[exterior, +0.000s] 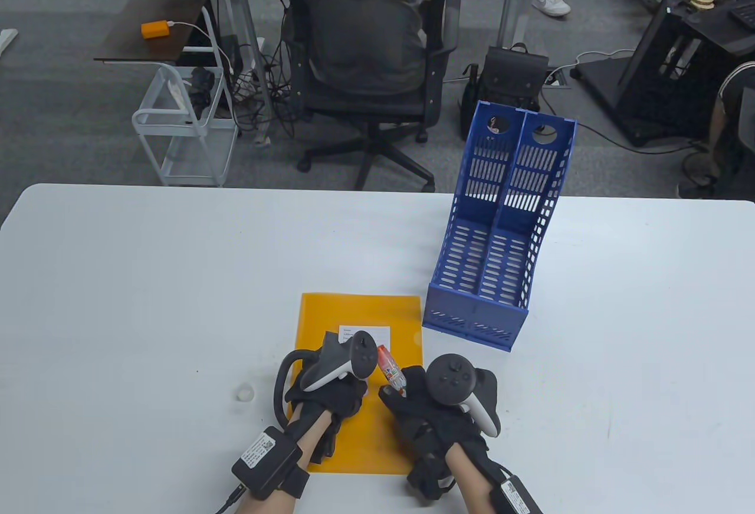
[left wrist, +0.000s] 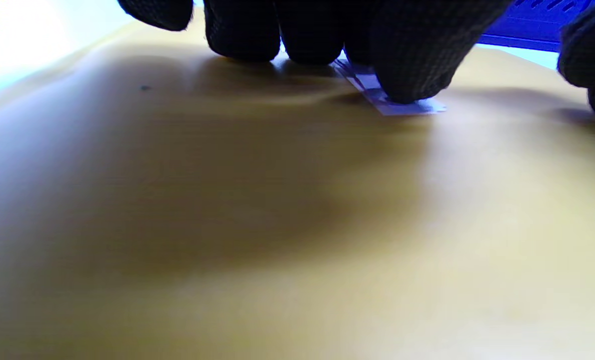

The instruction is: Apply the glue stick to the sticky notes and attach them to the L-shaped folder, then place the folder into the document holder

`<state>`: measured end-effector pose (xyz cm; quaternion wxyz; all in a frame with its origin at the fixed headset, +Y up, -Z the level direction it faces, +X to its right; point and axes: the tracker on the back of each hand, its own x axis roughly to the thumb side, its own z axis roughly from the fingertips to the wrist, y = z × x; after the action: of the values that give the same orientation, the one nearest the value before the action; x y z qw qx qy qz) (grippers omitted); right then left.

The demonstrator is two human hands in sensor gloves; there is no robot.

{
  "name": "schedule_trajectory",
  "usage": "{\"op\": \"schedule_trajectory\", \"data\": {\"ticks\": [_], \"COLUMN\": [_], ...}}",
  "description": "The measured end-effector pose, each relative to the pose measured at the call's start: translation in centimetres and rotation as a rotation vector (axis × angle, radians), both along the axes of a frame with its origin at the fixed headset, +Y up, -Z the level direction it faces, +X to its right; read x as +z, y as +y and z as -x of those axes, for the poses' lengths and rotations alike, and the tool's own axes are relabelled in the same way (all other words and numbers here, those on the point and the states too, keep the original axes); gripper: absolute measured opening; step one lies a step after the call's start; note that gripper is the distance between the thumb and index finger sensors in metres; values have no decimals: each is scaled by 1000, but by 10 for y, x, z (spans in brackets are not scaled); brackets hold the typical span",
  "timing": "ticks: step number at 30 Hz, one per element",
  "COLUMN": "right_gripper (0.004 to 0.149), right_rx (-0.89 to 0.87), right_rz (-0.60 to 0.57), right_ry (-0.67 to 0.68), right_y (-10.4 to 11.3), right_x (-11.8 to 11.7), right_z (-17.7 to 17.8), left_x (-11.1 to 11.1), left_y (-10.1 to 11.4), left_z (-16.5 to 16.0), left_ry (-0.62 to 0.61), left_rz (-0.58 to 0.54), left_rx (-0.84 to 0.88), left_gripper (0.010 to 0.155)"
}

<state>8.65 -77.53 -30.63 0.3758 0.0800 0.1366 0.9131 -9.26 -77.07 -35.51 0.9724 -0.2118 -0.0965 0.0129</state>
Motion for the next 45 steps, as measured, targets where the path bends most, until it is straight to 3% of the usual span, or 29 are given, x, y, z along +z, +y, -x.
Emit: {"op": "schedule_trajectory", "data": {"ticks": [4,12,21,29,41,45], "right_gripper": [61,61,61,62,62,62], "right_rx": [2,2,9,-7,13,19], "right_rz": [-2,-2,-6,-5,-15,-20], "right_ry": [1,1,-7,-17,-12,-10], "right_y": [0,0,1,0,0,0], "right_x": [0,0,0,0,1,1], "right_z": [0,0,1,-1,1,2], "left_x": [-4,-17,-17,-6,30,51], "left_y": [0,1,0,0,27,41], "left_z": [-1,-8,-9,6,31,49], "left_ry": [-1,-7,-8,-69,-96,-76], "left_rz": [47,183,193,11,-83,-225], "left_rx": [-13,-61,-69,8,154,291], "left_gripper": [70,72,72,80,70,61]}}
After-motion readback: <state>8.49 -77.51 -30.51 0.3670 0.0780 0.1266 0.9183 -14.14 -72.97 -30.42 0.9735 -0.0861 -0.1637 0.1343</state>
